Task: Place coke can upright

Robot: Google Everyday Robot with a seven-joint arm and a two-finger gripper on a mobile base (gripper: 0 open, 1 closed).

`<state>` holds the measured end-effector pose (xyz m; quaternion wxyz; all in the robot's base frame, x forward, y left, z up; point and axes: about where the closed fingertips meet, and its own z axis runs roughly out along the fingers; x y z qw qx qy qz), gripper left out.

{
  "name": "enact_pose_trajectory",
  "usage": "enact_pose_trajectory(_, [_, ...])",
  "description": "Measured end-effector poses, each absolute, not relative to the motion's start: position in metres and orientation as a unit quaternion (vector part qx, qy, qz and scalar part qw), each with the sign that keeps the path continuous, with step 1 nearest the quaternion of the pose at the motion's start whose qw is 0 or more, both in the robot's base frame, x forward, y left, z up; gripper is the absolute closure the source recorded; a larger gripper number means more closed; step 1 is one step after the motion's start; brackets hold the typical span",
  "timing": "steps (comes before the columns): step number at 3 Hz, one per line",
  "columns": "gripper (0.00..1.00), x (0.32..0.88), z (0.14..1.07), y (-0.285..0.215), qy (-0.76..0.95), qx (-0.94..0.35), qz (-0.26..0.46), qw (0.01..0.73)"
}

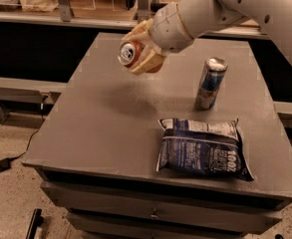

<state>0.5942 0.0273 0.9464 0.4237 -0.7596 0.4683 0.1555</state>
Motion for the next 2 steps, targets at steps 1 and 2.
enact_pose_trajectory(1, [1.0, 0.6053, 0.9546, 0.0275, 0.464, -0.75, 0.165, 0.442])
enact_pose_trajectory(2, [1.0, 0.6061, 0.9526, 0.0276, 0.467, -0.743, 0.175, 0.446])
